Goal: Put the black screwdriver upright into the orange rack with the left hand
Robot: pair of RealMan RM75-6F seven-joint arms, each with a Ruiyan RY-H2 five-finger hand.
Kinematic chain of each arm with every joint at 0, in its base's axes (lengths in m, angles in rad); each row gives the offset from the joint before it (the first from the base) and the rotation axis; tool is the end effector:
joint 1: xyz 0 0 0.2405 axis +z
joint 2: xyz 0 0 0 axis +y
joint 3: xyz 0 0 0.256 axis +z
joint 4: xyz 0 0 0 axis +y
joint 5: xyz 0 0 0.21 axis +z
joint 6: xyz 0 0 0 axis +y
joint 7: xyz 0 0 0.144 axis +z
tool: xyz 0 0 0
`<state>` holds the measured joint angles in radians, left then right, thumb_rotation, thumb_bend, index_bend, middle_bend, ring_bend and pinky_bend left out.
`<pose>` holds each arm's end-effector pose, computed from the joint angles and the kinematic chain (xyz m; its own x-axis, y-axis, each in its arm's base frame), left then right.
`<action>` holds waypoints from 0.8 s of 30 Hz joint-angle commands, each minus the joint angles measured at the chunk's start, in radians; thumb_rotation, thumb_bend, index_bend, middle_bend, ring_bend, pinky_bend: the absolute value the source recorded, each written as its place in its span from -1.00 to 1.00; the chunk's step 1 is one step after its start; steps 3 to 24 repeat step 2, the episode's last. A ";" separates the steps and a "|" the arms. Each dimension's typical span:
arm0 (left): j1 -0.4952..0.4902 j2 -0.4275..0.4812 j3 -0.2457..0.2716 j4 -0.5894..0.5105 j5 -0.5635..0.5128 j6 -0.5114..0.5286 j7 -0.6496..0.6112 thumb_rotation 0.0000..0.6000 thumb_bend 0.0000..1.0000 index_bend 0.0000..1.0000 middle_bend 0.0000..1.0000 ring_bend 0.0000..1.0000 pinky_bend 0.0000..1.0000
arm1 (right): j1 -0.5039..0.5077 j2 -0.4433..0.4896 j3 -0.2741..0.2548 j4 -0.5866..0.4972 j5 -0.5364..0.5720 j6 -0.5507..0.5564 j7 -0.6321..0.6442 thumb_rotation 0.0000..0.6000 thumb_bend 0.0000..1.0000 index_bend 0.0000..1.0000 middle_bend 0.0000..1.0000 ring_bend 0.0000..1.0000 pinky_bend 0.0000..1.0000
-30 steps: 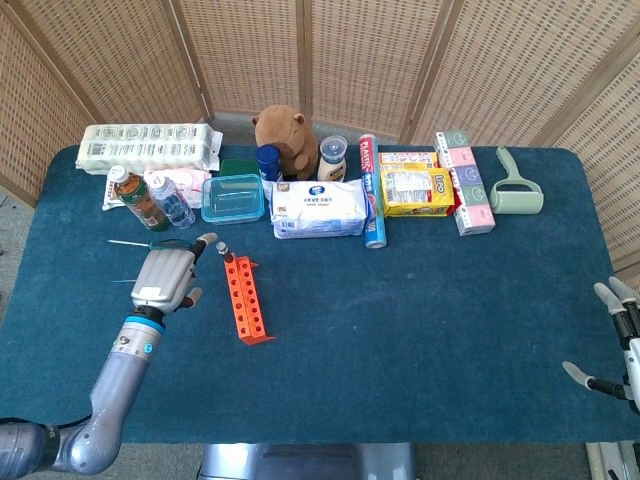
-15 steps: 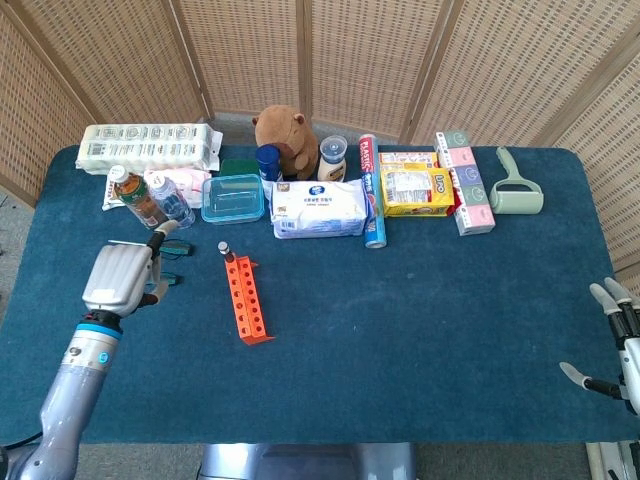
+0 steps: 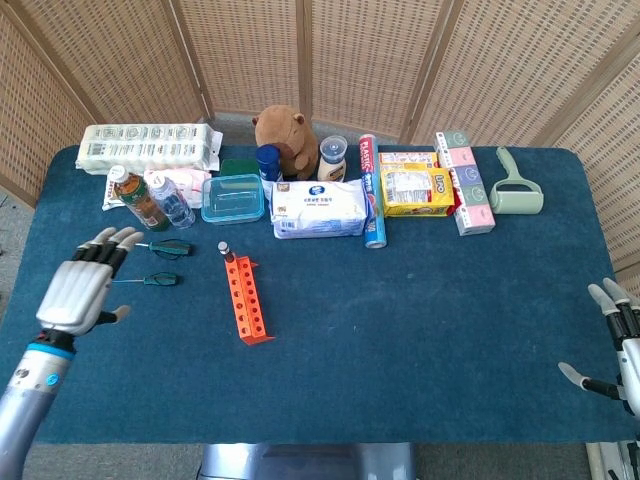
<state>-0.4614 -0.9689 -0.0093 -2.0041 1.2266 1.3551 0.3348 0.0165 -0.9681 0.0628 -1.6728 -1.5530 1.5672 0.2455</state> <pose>-0.2065 0.2530 0.1570 0.4830 0.0864 0.8713 0.8708 -0.1519 -0.4676 -0.3062 -0.1619 0.2100 0.2503 0.0640 0.9661 -0.9675 -0.0192 0.2520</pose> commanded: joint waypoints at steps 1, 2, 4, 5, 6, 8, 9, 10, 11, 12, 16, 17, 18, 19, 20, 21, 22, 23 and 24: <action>0.127 -0.033 0.074 0.155 0.151 0.145 -0.085 1.00 -0.82 -1.00 -1.00 -1.00 -0.76 | -0.001 0.000 0.001 -0.002 0.000 0.003 -0.003 1.00 -1.00 -0.97 -1.00 -1.00 -1.00; 0.149 -0.044 0.082 0.188 0.172 0.167 -0.110 1.00 -0.82 -1.00 -1.00 -1.00 -0.78 | -0.001 -0.001 0.002 -0.003 0.000 0.005 -0.004 1.00 -1.00 -0.97 -1.00 -1.00 -1.00; 0.149 -0.044 0.082 0.188 0.172 0.167 -0.110 1.00 -0.82 -1.00 -1.00 -1.00 -0.78 | -0.001 -0.001 0.002 -0.003 0.000 0.005 -0.004 1.00 -1.00 -0.97 -1.00 -1.00 -1.00; 0.149 -0.044 0.082 0.188 0.172 0.167 -0.110 1.00 -0.82 -1.00 -1.00 -1.00 -0.78 | -0.001 -0.001 0.002 -0.003 0.000 0.005 -0.004 1.00 -1.00 -0.97 -1.00 -1.00 -1.00; 0.149 -0.044 0.082 0.188 0.172 0.167 -0.110 1.00 -0.82 -1.00 -1.00 -1.00 -0.78 | -0.001 -0.001 0.002 -0.003 0.000 0.005 -0.004 1.00 -1.00 -0.97 -1.00 -1.00 -1.00; 0.149 -0.044 0.082 0.188 0.172 0.167 -0.110 1.00 -0.82 -1.00 -1.00 -1.00 -0.78 | -0.001 -0.001 0.002 -0.003 0.000 0.005 -0.004 1.00 -1.00 -0.97 -1.00 -1.00 -1.00; 0.149 -0.044 0.082 0.188 0.172 0.167 -0.110 1.00 -0.82 -1.00 -1.00 -1.00 -0.78 | -0.001 -0.001 0.002 -0.003 0.000 0.005 -0.004 1.00 -1.00 -0.97 -1.00 -1.00 -1.00; 0.149 -0.044 0.082 0.188 0.172 0.167 -0.110 1.00 -0.82 -1.00 -1.00 -1.00 -0.78 | -0.001 -0.001 0.002 -0.003 0.000 0.005 -0.004 1.00 -1.00 -0.97 -1.00 -1.00 -1.00; 0.149 -0.044 0.082 0.188 0.172 0.167 -0.110 1.00 -0.82 -1.00 -1.00 -1.00 -0.78 | -0.001 -0.001 0.002 -0.003 0.000 0.005 -0.004 1.00 -1.00 -0.97 -1.00 -1.00 -1.00; 0.149 -0.044 0.082 0.188 0.172 0.167 -0.110 1.00 -0.82 -1.00 -1.00 -1.00 -0.78 | -0.001 -0.001 0.002 -0.003 0.000 0.005 -0.004 1.00 -1.00 -0.97 -1.00 -1.00 -1.00; 0.149 -0.044 0.082 0.188 0.172 0.167 -0.110 1.00 -0.82 -1.00 -1.00 -1.00 -0.78 | -0.001 -0.001 0.002 -0.003 0.000 0.005 -0.004 1.00 -1.00 -0.97 -1.00 -1.00 -1.00; 0.149 -0.044 0.082 0.188 0.172 0.167 -0.110 1.00 -0.82 -1.00 -1.00 -1.00 -0.78 | -0.001 -0.001 0.002 -0.003 0.000 0.005 -0.004 1.00 -1.00 -0.97 -1.00 -1.00 -1.00; 0.149 -0.044 0.082 0.188 0.172 0.167 -0.110 1.00 -0.82 -1.00 -1.00 -1.00 -0.78 | -0.001 -0.001 0.002 -0.003 0.000 0.005 -0.004 1.00 -1.00 -0.97 -1.00 -1.00 -1.00; 0.149 -0.044 0.082 0.188 0.172 0.167 -0.110 1.00 -0.82 -1.00 -1.00 -1.00 -0.78 | -0.001 -0.001 0.002 -0.003 0.000 0.005 -0.004 1.00 -1.00 -0.97 -1.00 -1.00 -1.00; 0.149 -0.044 0.082 0.188 0.172 0.167 -0.110 1.00 -0.82 -1.00 -1.00 -1.00 -0.78 | -0.001 -0.001 0.002 -0.003 0.000 0.005 -0.004 1.00 -1.00 -0.97 -1.00 -1.00 -1.00; 0.149 -0.044 0.082 0.188 0.172 0.167 -0.110 1.00 -0.82 -1.00 -1.00 -1.00 -0.78 | -0.001 -0.001 0.002 -0.003 0.000 0.005 -0.004 1.00 -1.00 -0.97 -1.00 -1.00 -1.00; 0.149 -0.044 0.082 0.188 0.172 0.167 -0.110 1.00 -0.82 -1.00 -1.00 -1.00 -0.78 | -0.001 -0.001 0.002 -0.003 0.000 0.005 -0.004 1.00 -1.00 -0.97 -1.00 -1.00 -1.00; 0.149 -0.044 0.082 0.188 0.172 0.167 -0.110 1.00 -0.82 -1.00 -1.00 -1.00 -0.78 | -0.001 -0.001 0.002 -0.003 0.000 0.005 -0.004 1.00 -1.00 -0.97 -1.00 -1.00 -1.00; 0.149 -0.044 0.082 0.188 0.172 0.167 -0.110 1.00 -0.82 -1.00 -1.00 -1.00 -0.78 | -0.001 -0.001 0.002 -0.003 0.000 0.005 -0.004 1.00 -1.00 -0.97 -1.00 -1.00 -1.00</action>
